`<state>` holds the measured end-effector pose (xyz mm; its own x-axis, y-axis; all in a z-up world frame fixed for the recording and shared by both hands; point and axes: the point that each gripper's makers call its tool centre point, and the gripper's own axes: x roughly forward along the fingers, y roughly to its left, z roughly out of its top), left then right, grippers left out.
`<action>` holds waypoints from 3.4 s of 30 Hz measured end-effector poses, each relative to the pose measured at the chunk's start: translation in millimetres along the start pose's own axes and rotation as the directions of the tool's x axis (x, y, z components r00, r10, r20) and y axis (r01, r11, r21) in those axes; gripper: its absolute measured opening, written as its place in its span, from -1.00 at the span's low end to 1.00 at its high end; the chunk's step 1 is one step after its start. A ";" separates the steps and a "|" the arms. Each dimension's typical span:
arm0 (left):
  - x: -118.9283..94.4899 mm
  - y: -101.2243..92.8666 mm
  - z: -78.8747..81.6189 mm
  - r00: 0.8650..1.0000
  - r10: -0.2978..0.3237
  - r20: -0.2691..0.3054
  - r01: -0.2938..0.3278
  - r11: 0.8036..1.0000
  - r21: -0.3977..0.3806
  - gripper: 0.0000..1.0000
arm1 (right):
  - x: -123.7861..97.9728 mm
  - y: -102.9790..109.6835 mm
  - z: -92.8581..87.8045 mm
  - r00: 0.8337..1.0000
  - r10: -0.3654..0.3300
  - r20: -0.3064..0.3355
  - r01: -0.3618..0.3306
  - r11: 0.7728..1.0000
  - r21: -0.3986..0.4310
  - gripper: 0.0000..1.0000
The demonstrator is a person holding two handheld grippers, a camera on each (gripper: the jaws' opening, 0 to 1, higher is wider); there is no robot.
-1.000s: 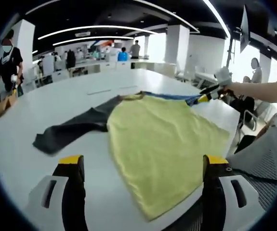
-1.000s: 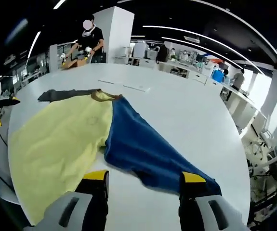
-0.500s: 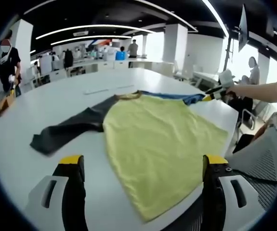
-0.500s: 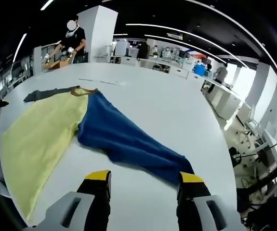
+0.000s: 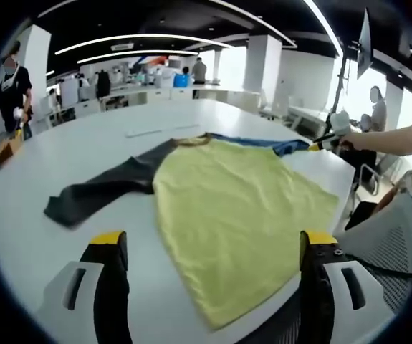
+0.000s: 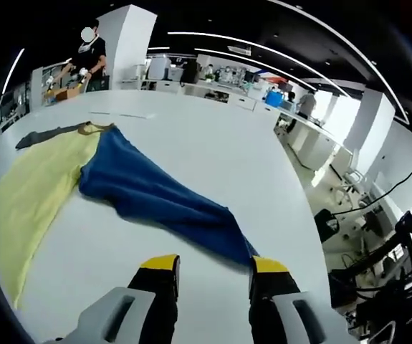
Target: Fold the garment on the visible template until the final outline fits inside the template.
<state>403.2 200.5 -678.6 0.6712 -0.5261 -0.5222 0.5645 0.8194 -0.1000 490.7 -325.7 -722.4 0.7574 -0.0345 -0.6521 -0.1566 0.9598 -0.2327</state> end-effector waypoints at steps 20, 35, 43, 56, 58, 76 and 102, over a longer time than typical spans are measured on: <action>0.2 -10.3 3.6 1.000 -0.027 -0.004 0.027 0.999 0.031 0.89 | 9.3 -20.3 -10.6 0.998 -0.046 -0.051 0.049 0.997 0.057 -0.93; -0.6 -8.6 6.9 1.000 -0.024 0.009 0.023 0.999 0.029 0.87 | -7.2 -1.6 12.0 1.000 0.009 -0.007 -0.009 0.999 0.040 -1.00; 0.2 -9.9 7.9 0.999 -0.031 0.016 0.031 0.999 0.028 0.86 | -17.9 17.5 51.9 0.996 0.064 0.063 -0.062 0.998 -0.032 -1.00; -1.5 -8.5 6.0 0.999 -0.028 0.021 0.028 0.999 0.018 0.84 | -5.7 61.5 93.8 0.983 0.161 0.090 -0.151 0.983 -0.106 -1.00; -1.6 -8.3 4.8 0.999 -0.027 0.018 0.027 1.000 0.016 0.84 | 3.7 69.6 92.1 0.983 0.168 0.081 -0.160 0.983 -0.094 -1.00; -5.5 -3.3 2.3 1.000 -0.007 0.024 0.007 1.000 -0.001 0.82 | 54.0 92.2 70.9 0.982 0.189 0.006 -0.187 0.976 -0.110 -1.00; -6.1 0.1 3.1 1.000 -0.001 0.032 0.001 1.000 -0.002 0.77 | 22.6 64.7 99.8 0.972 0.201 0.120 -0.184 0.973 -0.141 -0.70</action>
<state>400.7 203.0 -672.8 0.6854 -0.5340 -0.4951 0.5641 0.8193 -0.1028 560.9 -236.6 -680.2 0.7808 0.1925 -0.5944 -0.3807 0.9009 -0.2084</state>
